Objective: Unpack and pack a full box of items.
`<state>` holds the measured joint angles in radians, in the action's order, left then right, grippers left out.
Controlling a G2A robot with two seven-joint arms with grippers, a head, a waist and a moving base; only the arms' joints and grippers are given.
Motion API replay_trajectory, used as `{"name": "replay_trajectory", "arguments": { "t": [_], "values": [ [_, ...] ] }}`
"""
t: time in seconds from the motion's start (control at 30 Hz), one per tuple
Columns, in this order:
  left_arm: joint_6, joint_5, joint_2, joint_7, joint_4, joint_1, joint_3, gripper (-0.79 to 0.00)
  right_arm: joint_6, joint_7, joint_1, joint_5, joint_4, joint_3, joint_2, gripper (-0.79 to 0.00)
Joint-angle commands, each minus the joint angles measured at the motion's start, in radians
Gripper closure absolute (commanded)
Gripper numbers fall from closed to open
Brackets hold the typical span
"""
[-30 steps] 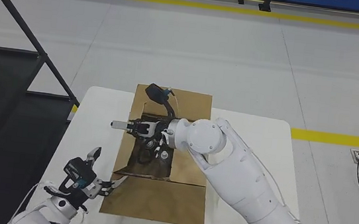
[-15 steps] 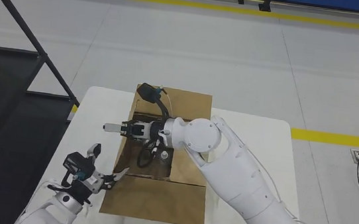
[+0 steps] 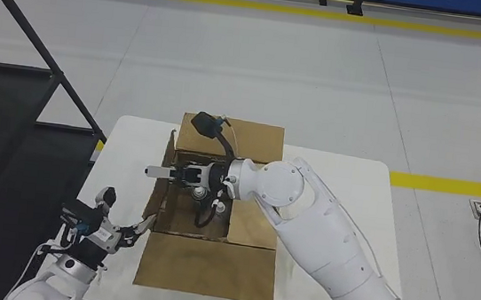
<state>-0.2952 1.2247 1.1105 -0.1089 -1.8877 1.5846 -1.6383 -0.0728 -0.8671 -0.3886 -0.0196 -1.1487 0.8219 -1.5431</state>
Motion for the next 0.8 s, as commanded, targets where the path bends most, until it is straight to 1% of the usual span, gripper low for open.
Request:
{"name": "replay_trajectory", "arguments": {
  "t": [0.0,0.1,0.2,0.33,0.47,0.6,0.77],
  "values": [
    [-0.004,-0.014,0.0,-0.002,-0.005,0.008,-0.014,-0.785,-0.004,0.003,-0.008,-0.009,-0.013,0.013,0.004,-0.785],
    [0.0,-0.027,0.0,-0.007,-0.012,0.021,-0.037,-0.785,-0.017,0.017,-0.03,-0.026,-0.043,0.048,0.016,-0.785],
    [0.014,-0.036,0.0,-0.015,-0.015,0.04,-0.066,-0.785,-0.038,0.029,-0.072,-0.047,-0.106,0.106,0.036,-0.785],
    [0.029,-0.06,0.0,-0.009,0.0,0.058,-0.112,-0.785,-0.063,0.024,-0.169,-0.096,-0.233,0.201,0.07,-0.785],
    [0.034,-0.076,-0.001,0.023,0.031,0.057,-0.139,-0.785,-0.065,0.001,-0.268,-0.145,-0.35,0.287,0.101,-0.785],
    [0.032,-0.063,-0.002,0.077,0.063,0.042,-0.135,-0.785,-0.067,-0.029,-0.334,-0.178,-0.414,0.343,0.122,-0.785],
    [0.042,-0.026,-0.001,0.143,0.108,0.005,-0.097,-0.785,-0.094,-0.048,-0.372,-0.2,-0.434,0.381,0.138,-0.785]
  ]
}}
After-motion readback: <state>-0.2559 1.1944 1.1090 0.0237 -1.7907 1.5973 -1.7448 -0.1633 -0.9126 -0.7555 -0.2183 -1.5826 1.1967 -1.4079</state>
